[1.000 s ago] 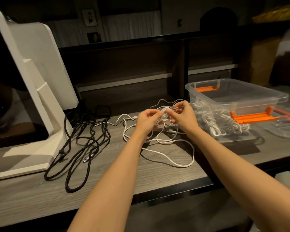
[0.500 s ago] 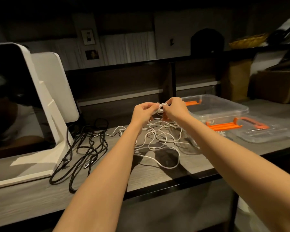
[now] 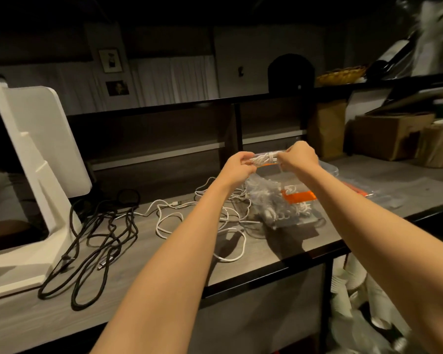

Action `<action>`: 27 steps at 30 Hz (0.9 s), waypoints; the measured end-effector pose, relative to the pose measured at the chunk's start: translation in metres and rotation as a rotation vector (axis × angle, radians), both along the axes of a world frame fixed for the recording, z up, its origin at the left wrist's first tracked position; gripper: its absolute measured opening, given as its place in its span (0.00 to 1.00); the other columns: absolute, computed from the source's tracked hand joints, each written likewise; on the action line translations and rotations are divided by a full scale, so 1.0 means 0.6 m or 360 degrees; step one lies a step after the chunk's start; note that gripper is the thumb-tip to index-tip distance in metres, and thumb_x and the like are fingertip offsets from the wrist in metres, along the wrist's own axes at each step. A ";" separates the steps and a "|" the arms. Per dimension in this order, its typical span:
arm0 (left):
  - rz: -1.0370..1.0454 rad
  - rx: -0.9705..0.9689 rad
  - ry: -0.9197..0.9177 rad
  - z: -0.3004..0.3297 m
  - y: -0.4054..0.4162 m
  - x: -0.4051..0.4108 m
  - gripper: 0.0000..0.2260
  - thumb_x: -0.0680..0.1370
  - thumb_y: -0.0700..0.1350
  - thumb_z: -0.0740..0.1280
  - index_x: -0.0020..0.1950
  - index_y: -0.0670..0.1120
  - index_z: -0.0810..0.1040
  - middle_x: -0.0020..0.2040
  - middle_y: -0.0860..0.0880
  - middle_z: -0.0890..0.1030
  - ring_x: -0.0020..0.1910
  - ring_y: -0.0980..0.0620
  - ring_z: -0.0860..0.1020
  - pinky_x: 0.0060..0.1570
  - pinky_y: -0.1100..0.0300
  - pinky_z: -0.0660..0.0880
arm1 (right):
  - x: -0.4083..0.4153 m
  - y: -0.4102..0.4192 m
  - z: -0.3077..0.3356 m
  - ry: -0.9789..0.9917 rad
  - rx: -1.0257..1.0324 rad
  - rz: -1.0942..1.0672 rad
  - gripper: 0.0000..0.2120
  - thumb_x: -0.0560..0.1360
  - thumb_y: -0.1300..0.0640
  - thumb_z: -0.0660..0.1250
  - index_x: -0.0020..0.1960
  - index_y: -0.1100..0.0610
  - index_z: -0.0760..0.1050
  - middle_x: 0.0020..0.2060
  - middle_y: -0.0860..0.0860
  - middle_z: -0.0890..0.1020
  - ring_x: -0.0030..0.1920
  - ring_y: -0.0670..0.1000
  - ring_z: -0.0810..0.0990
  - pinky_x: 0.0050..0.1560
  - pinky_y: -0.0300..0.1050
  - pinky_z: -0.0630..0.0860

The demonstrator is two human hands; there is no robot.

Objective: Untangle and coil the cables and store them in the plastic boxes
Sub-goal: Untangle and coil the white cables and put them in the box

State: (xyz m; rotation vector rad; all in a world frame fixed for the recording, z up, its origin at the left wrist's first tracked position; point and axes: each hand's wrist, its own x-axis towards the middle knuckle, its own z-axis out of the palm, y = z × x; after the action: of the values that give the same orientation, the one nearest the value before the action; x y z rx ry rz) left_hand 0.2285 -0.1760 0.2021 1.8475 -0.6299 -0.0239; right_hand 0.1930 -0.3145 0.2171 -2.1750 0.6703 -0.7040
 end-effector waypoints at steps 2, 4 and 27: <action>-0.0015 0.0051 -0.0025 0.000 -0.011 0.005 0.17 0.79 0.33 0.62 0.68 0.38 0.73 0.65 0.42 0.76 0.62 0.48 0.74 0.55 0.63 0.69 | 0.003 -0.017 -0.002 0.0072 -0.0025 -0.0036 0.14 0.74 0.55 0.67 0.58 0.60 0.78 0.54 0.58 0.81 0.53 0.60 0.79 0.50 0.51 0.76; 0.0013 0.0060 -0.0068 0.000 -0.018 0.011 0.13 0.80 0.35 0.61 0.64 0.40 0.76 0.63 0.42 0.77 0.60 0.50 0.74 0.53 0.63 0.68 | 0.002 -0.024 -0.003 0.0173 -0.0124 -0.0039 0.14 0.75 0.57 0.66 0.61 0.58 0.77 0.57 0.58 0.79 0.56 0.60 0.77 0.52 0.51 0.74; 0.0255 0.0143 0.0149 0.012 0.045 0.005 0.07 0.81 0.40 0.61 0.51 0.42 0.79 0.38 0.49 0.76 0.33 0.55 0.70 0.30 0.64 0.66 | 0.005 0.076 0.008 -0.0127 -0.0258 0.0476 0.09 0.78 0.60 0.60 0.54 0.61 0.76 0.53 0.60 0.81 0.54 0.59 0.78 0.55 0.53 0.75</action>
State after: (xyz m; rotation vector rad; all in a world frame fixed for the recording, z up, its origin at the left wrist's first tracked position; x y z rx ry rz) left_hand 0.2317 -0.1487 0.2094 1.9666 -0.4209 -0.0330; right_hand 0.1961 -0.2686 0.2217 -2.3153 0.2443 -0.6999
